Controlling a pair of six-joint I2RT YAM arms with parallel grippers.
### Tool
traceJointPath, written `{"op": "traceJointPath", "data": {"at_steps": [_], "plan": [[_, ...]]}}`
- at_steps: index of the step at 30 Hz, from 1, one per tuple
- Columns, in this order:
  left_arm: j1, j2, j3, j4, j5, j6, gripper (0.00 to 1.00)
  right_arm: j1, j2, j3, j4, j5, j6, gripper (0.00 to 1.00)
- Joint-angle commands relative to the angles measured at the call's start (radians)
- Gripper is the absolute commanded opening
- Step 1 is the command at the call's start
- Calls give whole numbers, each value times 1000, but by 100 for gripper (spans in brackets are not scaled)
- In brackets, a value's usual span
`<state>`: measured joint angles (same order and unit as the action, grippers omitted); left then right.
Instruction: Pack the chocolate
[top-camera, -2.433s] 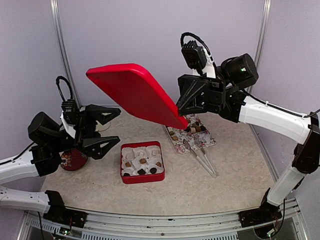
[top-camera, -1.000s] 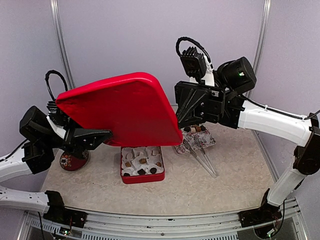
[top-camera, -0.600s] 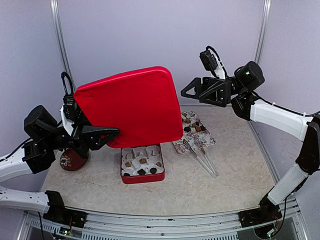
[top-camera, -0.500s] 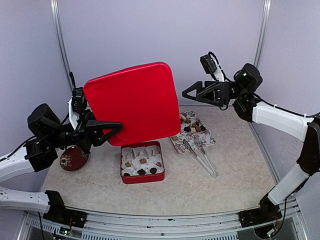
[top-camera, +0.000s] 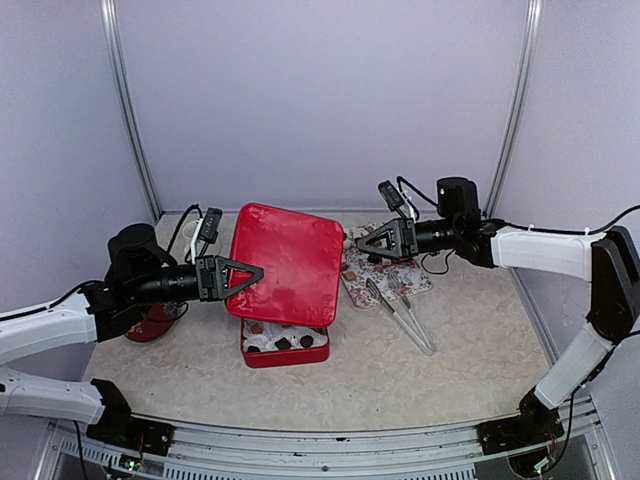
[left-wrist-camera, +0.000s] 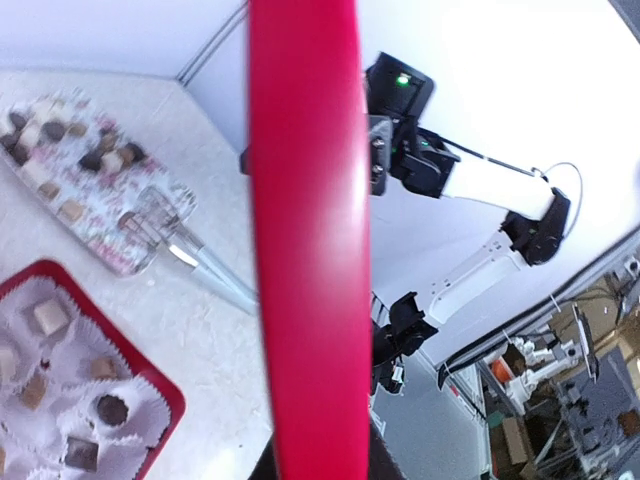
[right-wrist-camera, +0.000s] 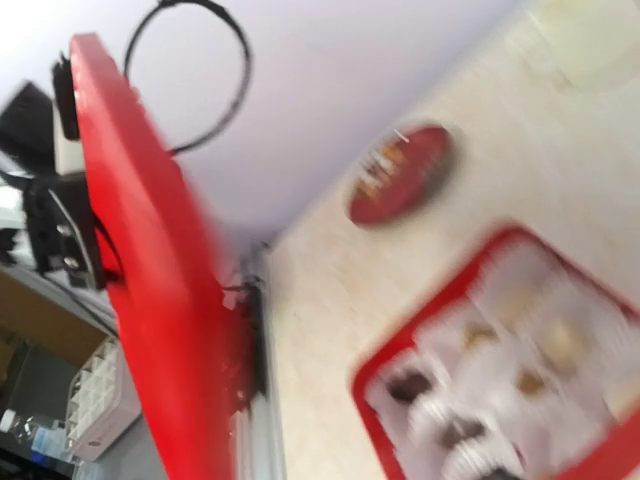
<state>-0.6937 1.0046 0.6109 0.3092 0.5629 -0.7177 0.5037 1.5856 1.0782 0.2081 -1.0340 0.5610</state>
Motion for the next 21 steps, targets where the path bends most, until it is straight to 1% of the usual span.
{"op": "traceJointPath", "data": {"at_steps": [1, 4, 5, 7, 9, 12, 17, 19, 21], "plan": [[70, 57, -41, 13, 32, -153, 13, 9, 56, -34, -44, 84, -26, 70], [114, 122, -70, 70, 89, -206, 14, 20, 96, -34, -72, 129, -37, 68], [127, 142, -81, 98, 103, -225, 14, 25, 112, -32, -84, 144, -40, 66], [144, 176, -92, 145, 106, -246, 11, 37, 146, -35, -85, 159, -31, 62], [147, 213, -98, 188, 105, -275, 10, 56, 180, -45, -54, 156, -11, 62], [148, 273, -116, 269, 106, -334, 8, 83, 224, -38, -54, 172, -8, 61], [140, 313, -211, 432, 17, -465, 9, 110, 269, -19, -70, 206, -2, 60], [127, 320, -237, 467, -22, -479, 9, 115, 286, -1, -83, 218, -6, 56], [117, 323, -248, 464, -58, -473, 9, 124, 303, 23, -104, 226, -20, 55]]}}
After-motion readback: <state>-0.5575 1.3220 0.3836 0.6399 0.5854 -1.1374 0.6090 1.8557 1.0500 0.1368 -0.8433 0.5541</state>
